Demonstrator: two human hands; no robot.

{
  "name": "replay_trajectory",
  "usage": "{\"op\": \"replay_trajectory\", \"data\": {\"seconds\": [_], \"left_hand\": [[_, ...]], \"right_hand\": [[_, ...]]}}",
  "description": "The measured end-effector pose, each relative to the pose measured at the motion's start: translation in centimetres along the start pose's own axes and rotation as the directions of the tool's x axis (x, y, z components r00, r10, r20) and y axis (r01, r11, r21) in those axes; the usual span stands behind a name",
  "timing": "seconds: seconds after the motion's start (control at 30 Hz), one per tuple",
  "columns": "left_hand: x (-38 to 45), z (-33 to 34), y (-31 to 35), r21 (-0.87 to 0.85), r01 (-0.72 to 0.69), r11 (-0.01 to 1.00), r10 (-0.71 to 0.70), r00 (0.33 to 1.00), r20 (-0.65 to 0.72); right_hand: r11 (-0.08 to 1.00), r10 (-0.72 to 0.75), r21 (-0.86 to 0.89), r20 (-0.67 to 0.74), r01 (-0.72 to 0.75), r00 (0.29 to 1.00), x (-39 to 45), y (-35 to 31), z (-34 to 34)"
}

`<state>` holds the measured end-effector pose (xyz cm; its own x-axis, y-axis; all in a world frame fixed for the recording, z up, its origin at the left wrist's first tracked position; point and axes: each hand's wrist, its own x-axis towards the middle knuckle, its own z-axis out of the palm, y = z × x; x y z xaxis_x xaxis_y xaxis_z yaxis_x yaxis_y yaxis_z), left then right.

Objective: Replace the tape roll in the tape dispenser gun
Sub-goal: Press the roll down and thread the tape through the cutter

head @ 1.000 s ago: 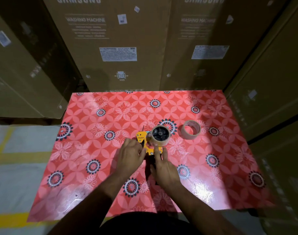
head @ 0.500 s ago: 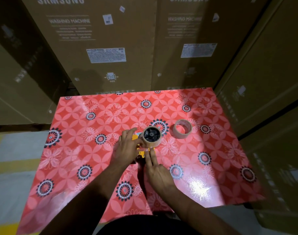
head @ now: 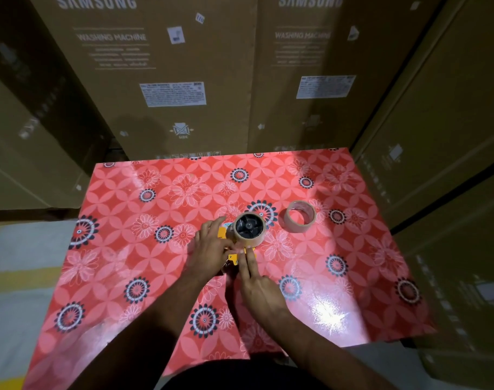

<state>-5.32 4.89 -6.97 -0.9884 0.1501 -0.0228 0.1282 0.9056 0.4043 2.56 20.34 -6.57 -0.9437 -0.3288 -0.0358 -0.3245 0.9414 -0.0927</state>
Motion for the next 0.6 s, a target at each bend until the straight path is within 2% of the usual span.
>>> {"op": "replay_trajectory", "data": {"seconds": [0.17,0.27,0.47,0.53,0.6], "left_hand": [[-0.3,-0.2,0.0,0.079,-0.001,0.997,-0.001,1.0,0.021],[-1.0,-0.3,-0.3,0.163,-0.023,0.986,0.026,1.0,-0.012],[-2.6,-0.3,-1.0,0.134,0.017,0.991,-0.007,0.998,-0.069],[-3.2,-0.4,-1.3,0.09,0.049,0.995,-0.041,0.995,-0.095],[-3.7,-0.6,-2.0,0.117,0.074,0.99,-0.06,0.992,-0.112]], "right_hand": [[1.0,0.001,-0.027,0.011,0.0,1.0,-0.1,-0.3,-0.3],[1.0,0.004,-0.029,0.031,-0.003,1.0,0.0,-0.4,-0.1],[0.999,0.051,-0.014,0.085,-0.05,0.995,0.1,-0.2,0.0],[0.997,0.078,0.007,0.158,-0.08,0.984,0.0,-0.2,-0.5],[0.997,0.069,0.013,0.205,-0.073,0.976,-0.2,-0.2,-0.7]]}}
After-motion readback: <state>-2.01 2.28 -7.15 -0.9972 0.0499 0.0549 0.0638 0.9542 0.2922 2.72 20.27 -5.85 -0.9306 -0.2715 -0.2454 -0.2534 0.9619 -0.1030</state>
